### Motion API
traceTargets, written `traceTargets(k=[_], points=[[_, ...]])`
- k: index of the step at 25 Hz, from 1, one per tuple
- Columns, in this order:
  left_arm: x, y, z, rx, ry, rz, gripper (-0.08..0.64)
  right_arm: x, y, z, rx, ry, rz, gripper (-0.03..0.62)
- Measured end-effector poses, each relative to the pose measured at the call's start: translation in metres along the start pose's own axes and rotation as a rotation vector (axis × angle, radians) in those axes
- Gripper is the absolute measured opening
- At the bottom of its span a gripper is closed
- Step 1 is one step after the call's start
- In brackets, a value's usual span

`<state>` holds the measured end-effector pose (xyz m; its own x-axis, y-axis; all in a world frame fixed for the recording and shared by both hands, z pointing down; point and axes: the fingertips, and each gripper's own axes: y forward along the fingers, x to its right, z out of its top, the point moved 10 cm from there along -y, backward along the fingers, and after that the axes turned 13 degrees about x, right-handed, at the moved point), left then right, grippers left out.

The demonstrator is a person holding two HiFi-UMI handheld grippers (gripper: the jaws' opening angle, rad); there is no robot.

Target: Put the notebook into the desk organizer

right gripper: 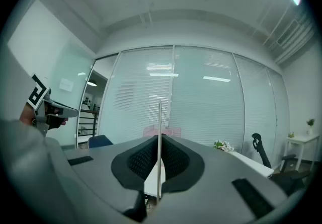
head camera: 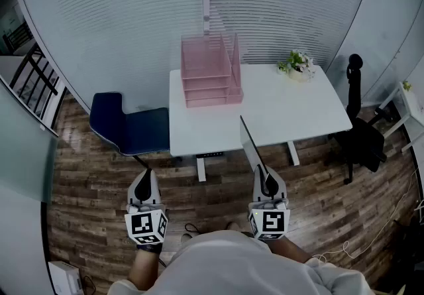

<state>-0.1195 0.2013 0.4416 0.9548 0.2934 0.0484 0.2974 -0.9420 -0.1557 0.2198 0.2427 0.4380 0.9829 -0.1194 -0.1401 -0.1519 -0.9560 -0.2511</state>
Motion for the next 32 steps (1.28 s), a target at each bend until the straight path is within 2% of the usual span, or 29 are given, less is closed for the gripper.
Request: traceTargets(k=[14,21,27,32], points=[[0.003,-0.001,-0.007,-0.027,0.001,0.017,0.008,0.010,0.003,-0.005,0.013,0.003,-0.014,0.023],[0.033,-0.006,-0.018,-0.045,-0.002,0.069,0.008,0.033,0.003,-0.018,0.005,0.023,0.052,0.023],[0.044,-0.002,-0.043,-0.094,-0.031,0.072,0.008,0.041,0.027,-0.031,-0.012,0.017,0.099,0.023],[0.019,0.049,-0.060,-0.079,-0.062,0.027,0.008,0.034,0.079,-0.036,0.010,-0.022,0.075,0.023]])
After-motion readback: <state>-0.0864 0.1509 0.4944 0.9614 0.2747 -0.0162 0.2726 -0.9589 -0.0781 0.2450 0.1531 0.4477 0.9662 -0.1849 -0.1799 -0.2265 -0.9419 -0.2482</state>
